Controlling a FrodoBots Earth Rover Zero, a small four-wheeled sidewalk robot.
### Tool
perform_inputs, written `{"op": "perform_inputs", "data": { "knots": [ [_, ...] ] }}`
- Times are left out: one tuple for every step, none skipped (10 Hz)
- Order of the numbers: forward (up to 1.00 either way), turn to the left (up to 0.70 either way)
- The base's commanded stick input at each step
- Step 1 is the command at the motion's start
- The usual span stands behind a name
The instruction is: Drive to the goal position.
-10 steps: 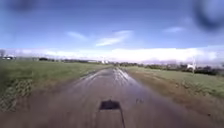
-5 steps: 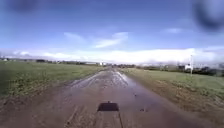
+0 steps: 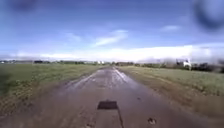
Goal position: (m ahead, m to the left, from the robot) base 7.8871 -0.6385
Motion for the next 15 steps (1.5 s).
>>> {"op": "perform_inputs", "data": {
  "knots": [
    [0.7,0.0],
    [0.7,0.0],
    [0.7,0.0],
    [0.7,0.0],
    [0.7,0.0],
    [0.7,0.0],
    [0.7,0.0],
    [0.7,0.0],
    [0.7,0.0],
    [0.7,0.0],
    [0.7,0.0],
    [0.7,0.0],
    [0.7,0.21],
    [0.7,0.29],
    [0.7,0.32]
  ]
}}
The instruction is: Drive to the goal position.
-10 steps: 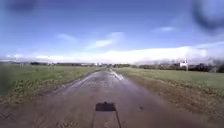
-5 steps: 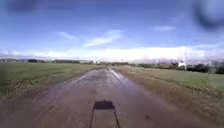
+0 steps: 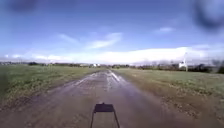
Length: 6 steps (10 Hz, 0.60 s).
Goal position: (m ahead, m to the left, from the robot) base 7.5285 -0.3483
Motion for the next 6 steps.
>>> {"op": "perform_inputs", "data": {
  "knots": [
    [0.7,0.16],
    [0.7,0.0],
    [0.7,0.0],
    [0.7,0.0],
    [0.7,0.0],
    [0.7,0.0]
  ]
}}
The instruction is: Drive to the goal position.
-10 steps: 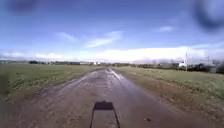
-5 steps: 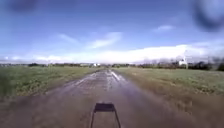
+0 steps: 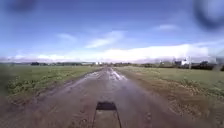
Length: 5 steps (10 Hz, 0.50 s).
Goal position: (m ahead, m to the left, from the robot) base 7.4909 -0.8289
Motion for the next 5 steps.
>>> {"op": "perform_inputs", "data": {
  "knots": [
    [0.7,0.0],
    [0.7,0.0],
    [0.7,0.08],
    [0.7,0.25],
    [0.7,0.35]
  ]
}}
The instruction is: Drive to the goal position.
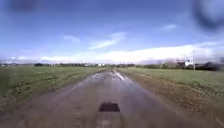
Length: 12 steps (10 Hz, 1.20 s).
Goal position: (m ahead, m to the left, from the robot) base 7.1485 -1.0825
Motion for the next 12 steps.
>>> {"op": "perform_inputs", "data": {
  "knots": [
    [0.7,0.35],
    [0.7,0.0],
    [0.7,0.0],
    [0.7,0.0],
    [0.7,0.0],
    [0.7,0.0],
    [0.7,0.0],
    [0.7,0.0],
    [0.7,0.0],
    [0.7,0.0],
    [0.7,0.0],
    [0.7,0.0]
  ]
}}
